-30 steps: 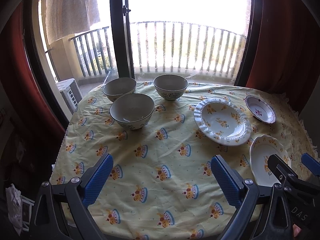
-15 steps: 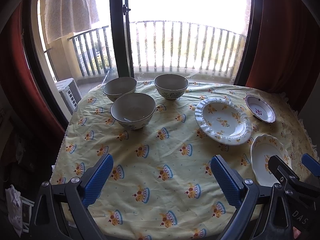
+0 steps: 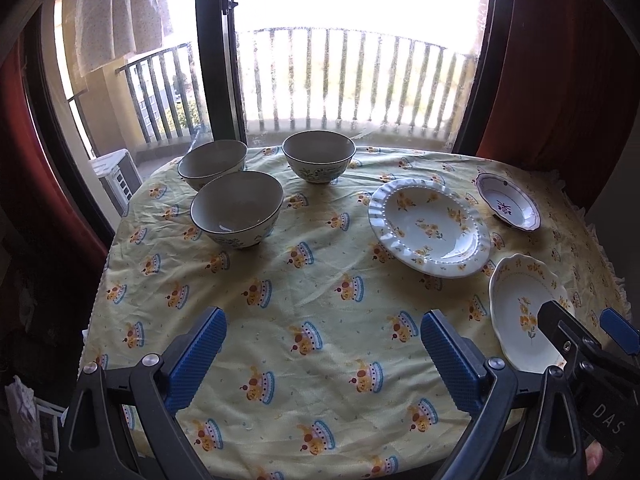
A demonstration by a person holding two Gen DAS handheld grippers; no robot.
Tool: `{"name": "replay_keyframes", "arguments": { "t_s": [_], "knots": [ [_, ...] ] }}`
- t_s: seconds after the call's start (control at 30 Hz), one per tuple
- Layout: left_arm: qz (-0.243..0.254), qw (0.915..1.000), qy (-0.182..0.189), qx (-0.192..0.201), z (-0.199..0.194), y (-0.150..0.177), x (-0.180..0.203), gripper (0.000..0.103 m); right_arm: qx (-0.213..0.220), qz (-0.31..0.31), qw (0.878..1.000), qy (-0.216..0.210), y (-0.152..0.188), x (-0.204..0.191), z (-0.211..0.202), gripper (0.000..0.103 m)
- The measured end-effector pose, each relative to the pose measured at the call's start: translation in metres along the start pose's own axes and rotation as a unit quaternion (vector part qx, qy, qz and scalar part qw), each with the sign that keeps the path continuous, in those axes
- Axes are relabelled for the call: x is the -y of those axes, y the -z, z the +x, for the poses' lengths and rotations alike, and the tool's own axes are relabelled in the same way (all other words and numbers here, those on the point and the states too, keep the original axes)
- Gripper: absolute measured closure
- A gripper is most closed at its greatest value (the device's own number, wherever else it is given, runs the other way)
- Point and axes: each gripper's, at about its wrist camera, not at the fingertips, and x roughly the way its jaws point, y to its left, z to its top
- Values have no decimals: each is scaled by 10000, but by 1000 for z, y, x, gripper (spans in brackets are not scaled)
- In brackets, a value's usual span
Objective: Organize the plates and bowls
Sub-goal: 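Move both grippers to the rim of the large yellow-flower plate and grasp it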
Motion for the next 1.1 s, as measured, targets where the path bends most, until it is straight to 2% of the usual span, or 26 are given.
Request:
{"name": "replay_keyframes", "arguments": {
  "t_s": [0.13, 0.27, 0.57, 0.73, 0.87, 1.0, 1.1],
  "knots": [
    [89, 9999, 48, -44, 8, -4, 20, 6, 18, 80, 9999, 71, -6, 15, 6, 0],
    [130, 9998, 49, -154, 22, -10, 48, 13, 3, 70, 9999, 146, -14, 38, 18, 0],
    [86, 9985, 24, -534, 60, -21, 119, 20, -446, -61, 9988, 182, -40, 104, 65, 5],
    [94, 9980, -38, -629, 80, -26, 156, 20, -628, -230, 9977, 118, -53, 137, 91, 6],
    [169, 9964, -36, -834, 102, -21, 186, 25, -716, -406, 9966, 81, -58, 160, 111, 7],
    [143, 9936, -98, -1121, 123, -7, 207, 26, -915, -420, 9949, 23, -55, 185, 134, 9],
    [-9, 9910, -142, -1331, 135, 3, 216, 27, -1180, -425, 9921, -68, -47, 200, 153, 15]
  ]
}}
